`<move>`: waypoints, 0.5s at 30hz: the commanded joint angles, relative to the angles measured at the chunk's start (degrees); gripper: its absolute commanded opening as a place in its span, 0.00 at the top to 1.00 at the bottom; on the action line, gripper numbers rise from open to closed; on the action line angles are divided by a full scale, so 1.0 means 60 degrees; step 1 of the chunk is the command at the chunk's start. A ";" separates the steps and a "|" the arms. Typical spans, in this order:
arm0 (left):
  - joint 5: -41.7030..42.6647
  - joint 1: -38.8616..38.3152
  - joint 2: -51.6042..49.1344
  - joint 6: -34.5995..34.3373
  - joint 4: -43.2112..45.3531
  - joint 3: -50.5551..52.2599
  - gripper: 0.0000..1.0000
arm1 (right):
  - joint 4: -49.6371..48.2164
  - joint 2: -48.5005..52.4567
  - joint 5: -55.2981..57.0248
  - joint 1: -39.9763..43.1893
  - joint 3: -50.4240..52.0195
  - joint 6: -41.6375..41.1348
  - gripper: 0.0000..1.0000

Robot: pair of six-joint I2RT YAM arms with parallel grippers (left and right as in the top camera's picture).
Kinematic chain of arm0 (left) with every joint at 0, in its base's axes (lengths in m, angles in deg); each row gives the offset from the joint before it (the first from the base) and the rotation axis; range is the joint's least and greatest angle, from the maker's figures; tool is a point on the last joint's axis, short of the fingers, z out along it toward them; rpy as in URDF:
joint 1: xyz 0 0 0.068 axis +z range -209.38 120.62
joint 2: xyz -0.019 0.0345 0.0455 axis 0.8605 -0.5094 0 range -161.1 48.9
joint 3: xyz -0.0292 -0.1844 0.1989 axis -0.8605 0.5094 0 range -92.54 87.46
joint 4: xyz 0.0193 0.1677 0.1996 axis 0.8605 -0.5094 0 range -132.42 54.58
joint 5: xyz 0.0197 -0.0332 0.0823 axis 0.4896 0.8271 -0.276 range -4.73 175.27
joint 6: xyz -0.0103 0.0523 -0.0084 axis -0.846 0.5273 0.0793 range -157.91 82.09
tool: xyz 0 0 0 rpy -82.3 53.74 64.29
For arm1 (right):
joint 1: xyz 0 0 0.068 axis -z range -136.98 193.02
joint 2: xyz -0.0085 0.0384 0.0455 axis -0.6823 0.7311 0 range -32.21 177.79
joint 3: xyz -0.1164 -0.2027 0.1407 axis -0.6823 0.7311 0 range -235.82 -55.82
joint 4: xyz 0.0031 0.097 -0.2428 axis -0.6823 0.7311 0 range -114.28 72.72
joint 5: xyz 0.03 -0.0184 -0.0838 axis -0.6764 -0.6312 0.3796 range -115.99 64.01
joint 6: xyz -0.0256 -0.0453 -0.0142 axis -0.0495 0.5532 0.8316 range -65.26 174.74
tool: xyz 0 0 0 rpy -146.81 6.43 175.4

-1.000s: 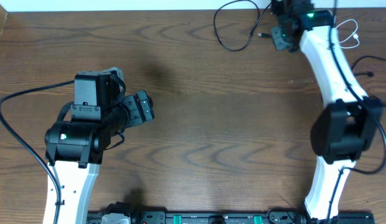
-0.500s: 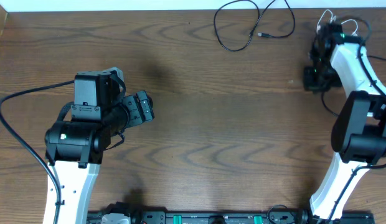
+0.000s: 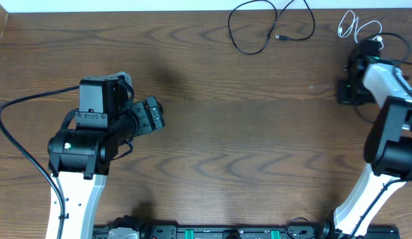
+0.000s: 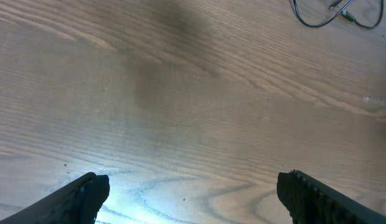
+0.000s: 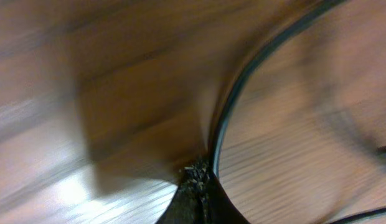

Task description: Untangle cables

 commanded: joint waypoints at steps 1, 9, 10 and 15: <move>-0.0062 0.0040 -0.0004 0.0080 -0.0025 -0.0095 0.08 | -0.0750 0.0229 0.0696 0.1075 0.0321 0.0386 0.99; -0.0062 0.0040 -0.0004 0.0080 -0.0025 -0.0095 0.08 | -0.2681 0.0229 0.0353 0.3279 0.0321 0.0390 0.99; -0.0058 0.0040 -0.0004 0.0080 -0.0025 -0.0095 0.08 | -0.2805 0.0226 0.0299 0.3497 0.0321 0.0390 0.99; -0.0058 0.0040 -0.0004 0.0080 -0.0025 -0.0095 0.08 | -0.2506 0.0153 0.0780 0.4561 -0.0346 0.0685 0.99</move>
